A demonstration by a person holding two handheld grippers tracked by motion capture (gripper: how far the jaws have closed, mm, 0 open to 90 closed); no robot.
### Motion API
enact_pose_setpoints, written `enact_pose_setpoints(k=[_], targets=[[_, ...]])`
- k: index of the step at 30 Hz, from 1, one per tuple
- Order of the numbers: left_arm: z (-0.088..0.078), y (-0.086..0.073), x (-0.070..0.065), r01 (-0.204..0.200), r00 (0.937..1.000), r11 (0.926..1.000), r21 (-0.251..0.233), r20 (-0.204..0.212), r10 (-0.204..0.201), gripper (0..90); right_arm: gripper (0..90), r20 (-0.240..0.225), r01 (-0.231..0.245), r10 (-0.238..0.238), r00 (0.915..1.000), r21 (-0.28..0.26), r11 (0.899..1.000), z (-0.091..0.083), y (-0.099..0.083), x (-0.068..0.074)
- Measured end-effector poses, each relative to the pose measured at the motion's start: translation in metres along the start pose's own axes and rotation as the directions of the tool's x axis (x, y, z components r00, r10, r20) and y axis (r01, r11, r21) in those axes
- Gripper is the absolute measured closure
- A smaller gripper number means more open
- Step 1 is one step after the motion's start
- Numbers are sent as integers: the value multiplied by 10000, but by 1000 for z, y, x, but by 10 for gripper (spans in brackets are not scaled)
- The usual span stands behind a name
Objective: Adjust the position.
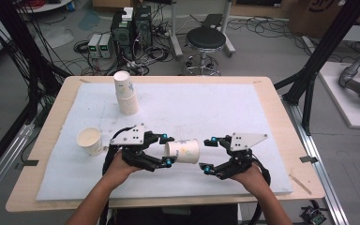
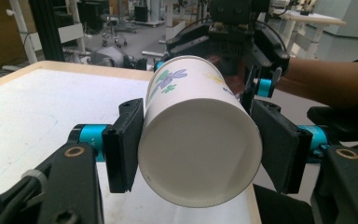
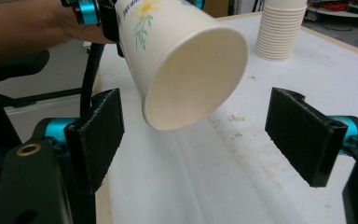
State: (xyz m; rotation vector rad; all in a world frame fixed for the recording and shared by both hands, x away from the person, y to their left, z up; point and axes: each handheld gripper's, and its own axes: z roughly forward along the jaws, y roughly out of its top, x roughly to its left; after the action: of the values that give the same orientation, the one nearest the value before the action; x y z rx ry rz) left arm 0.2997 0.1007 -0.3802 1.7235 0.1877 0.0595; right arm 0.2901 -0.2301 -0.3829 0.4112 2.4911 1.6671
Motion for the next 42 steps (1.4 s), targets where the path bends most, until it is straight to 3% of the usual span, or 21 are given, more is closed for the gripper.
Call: enact_pose_setpoints(k=[21,28,31,36,38,40,42], targets=[[17,-3,-8,-143,9953,9998,121,955,130,371,209,-1367,-50,22,9906,-198,9998,14,-9,0],[17,-6,-8,-189,9940,9994,-274,1071,217,370,279,-1726,-224,124,9849,-562,9982,10,-11,-2],[17,-7,-8,-71,9937,9987,-502,1115,127,370,295,-1824,-292,140,9831,-810,9963,8,-11,-3],[17,-9,-7,138,9938,9986,-518,1107,-79,364,307,-1894,-423,271,9815,-767,9962,7,-11,-4],[18,-8,-8,175,9954,9991,-394,945,-137,329,306,-1988,-659,520,9787,-639,9958,7,-11,-5],[18,-7,-9,322,9979,9995,-28,567,-320,194,307,-2035,-821,727,9764,-381,9959,7,-9,-6],[17,-5,-9,268,9987,9988,398,421,-285,144,306,-2067,-825,783,9753,-117,9965,6,-7,-7]])
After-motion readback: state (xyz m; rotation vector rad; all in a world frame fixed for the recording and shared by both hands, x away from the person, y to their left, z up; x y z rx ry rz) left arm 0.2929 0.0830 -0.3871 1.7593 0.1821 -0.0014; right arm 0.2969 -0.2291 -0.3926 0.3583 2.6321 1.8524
